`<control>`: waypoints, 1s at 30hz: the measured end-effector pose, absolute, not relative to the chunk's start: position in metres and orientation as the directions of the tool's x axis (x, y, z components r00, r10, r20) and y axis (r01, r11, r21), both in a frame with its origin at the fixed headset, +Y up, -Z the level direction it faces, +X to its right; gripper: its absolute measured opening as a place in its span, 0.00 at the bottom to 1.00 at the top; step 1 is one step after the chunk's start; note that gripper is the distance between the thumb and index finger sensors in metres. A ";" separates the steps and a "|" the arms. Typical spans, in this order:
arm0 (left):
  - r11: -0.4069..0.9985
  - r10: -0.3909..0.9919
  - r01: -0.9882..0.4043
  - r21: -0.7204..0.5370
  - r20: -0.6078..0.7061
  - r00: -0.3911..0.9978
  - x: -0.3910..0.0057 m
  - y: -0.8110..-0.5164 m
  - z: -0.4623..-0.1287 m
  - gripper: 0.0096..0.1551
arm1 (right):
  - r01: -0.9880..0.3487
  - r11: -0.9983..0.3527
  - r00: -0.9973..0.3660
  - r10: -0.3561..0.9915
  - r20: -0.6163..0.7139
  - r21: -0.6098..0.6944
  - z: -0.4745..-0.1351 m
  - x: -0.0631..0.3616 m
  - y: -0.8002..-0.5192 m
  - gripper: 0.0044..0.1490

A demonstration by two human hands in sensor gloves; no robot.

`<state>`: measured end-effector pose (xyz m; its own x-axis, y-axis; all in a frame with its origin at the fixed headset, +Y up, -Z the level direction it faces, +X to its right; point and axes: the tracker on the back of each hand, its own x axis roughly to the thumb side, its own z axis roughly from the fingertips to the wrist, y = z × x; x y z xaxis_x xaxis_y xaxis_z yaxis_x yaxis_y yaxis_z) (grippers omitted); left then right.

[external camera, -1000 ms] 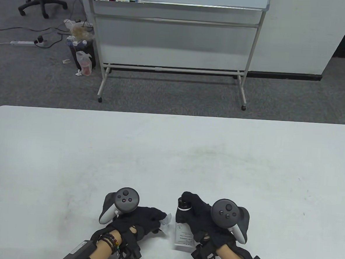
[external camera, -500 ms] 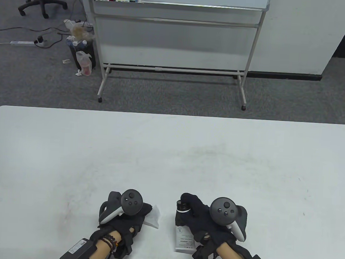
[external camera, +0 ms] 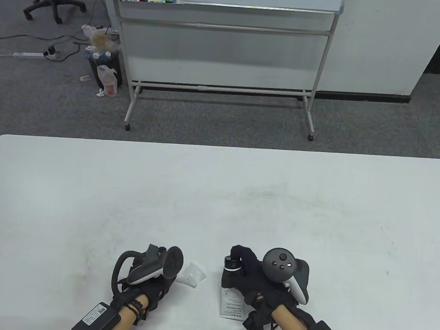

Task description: Squeeze cleansing milk onto cotton pad

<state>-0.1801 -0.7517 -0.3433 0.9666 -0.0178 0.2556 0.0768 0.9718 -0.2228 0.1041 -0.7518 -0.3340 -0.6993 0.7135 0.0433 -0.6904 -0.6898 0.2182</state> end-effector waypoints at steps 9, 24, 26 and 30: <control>0.979 0.134 -0.077 -0.191 0.306 0.942 -0.201 -0.733 -0.338 0.38 | -0.214 -0.963 -0.963 0.236 0.129 0.162 -0.362 0.067 -0.753 0.52; 0.985 0.170 -0.147 -0.088 0.365 0.915 -0.202 -0.723 -0.336 0.39 | -0.135 -0.988 -0.985 0.125 0.123 -0.073 -0.318 0.118 -0.726 0.52; 0.986 0.166 -0.147 -0.078 0.373 0.913 -0.202 -0.724 -0.336 0.39 | -0.158 -0.981 -0.981 0.143 0.129 -0.112 -0.311 0.123 -0.739 0.53; 0.986 0.166 -0.147 -0.077 0.392 0.905 -0.200 -0.725 -0.335 0.39 | -0.112 -0.990 -0.987 0.100 0.124 -0.087 -0.318 0.128 -0.738 0.53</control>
<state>-0.2003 -0.7251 -0.3350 0.9048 0.1660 0.3921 -0.1474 0.9861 -0.0773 0.1277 -0.7382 -0.3178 -0.9872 0.1004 0.1241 -0.1115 -0.9900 -0.0866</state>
